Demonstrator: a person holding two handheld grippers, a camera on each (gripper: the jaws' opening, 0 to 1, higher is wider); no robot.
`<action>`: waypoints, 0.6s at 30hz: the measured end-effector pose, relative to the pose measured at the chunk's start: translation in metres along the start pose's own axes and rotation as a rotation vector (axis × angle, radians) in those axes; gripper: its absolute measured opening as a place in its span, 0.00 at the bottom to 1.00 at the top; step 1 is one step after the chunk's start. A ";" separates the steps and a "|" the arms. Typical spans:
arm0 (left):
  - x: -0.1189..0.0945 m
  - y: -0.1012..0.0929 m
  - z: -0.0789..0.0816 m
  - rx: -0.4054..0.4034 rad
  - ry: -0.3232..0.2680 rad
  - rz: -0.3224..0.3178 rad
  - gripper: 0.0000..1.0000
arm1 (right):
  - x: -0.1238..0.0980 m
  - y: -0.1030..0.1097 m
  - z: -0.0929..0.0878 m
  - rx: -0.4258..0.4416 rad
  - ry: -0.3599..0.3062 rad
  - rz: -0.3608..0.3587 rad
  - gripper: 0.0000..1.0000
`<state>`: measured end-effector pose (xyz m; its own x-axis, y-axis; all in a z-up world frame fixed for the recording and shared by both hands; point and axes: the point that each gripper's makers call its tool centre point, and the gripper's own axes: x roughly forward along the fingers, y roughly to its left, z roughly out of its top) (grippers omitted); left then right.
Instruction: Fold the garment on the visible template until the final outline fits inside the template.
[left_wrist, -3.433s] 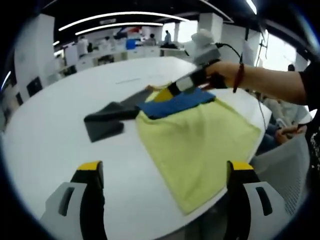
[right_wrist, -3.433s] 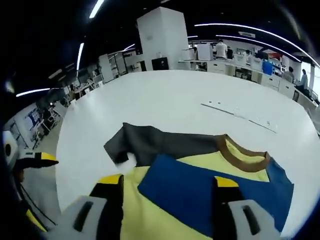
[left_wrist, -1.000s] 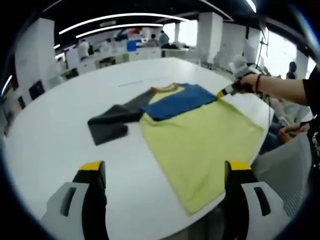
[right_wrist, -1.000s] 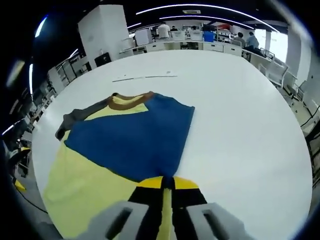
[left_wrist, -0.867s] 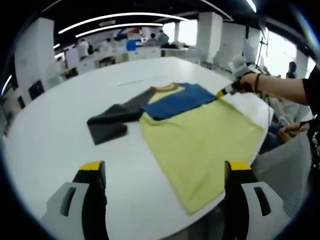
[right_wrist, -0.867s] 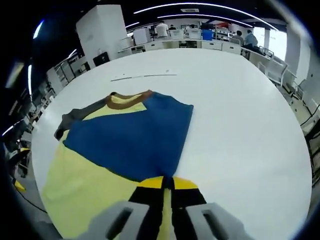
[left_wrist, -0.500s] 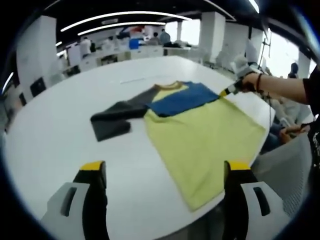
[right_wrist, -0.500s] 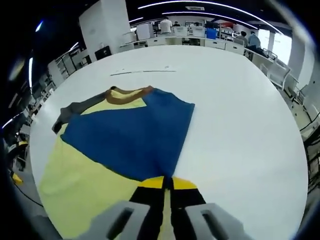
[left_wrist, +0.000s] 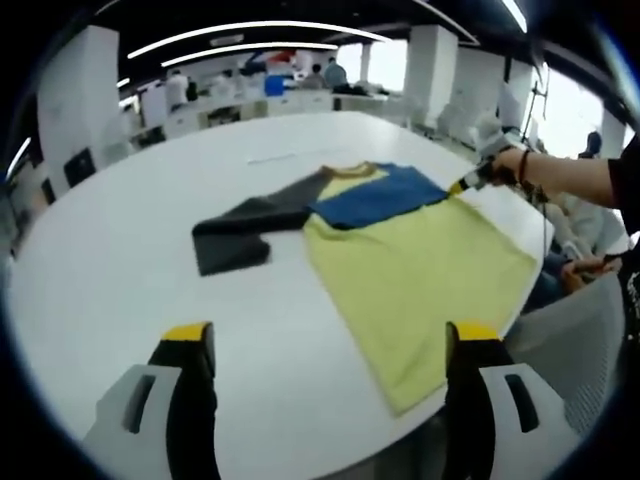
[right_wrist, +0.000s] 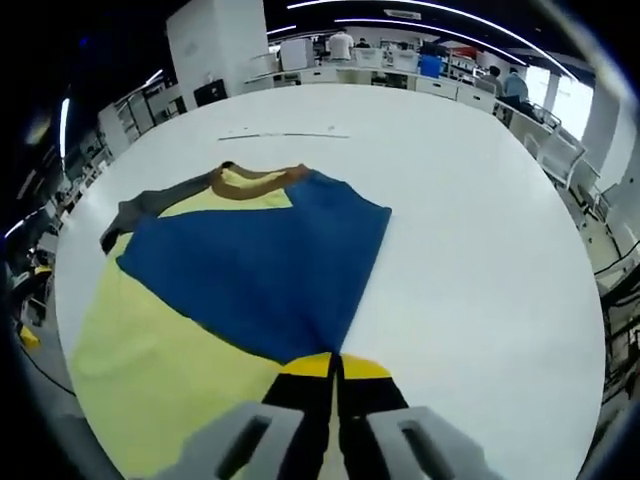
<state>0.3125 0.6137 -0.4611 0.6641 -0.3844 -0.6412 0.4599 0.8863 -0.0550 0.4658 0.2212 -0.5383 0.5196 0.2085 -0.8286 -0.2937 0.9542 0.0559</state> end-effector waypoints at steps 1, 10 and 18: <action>0.000 0.000 0.000 0.000 0.000 0.000 0.91 | 0.000 -0.001 0.000 -0.001 0.001 0.001 0.00; 0.001 0.005 0.003 -0.006 0.002 0.009 0.90 | 0.000 -0.007 0.000 -0.016 0.016 0.008 0.00; 0.002 0.007 0.002 -0.013 0.005 0.012 0.89 | 0.000 -0.014 -0.001 -0.020 0.035 0.006 0.00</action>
<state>0.3182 0.6184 -0.4612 0.6666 -0.3724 -0.6457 0.4441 0.8941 -0.0572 0.4690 0.2075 -0.5394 0.4893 0.2065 -0.8473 -0.3129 0.9485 0.0504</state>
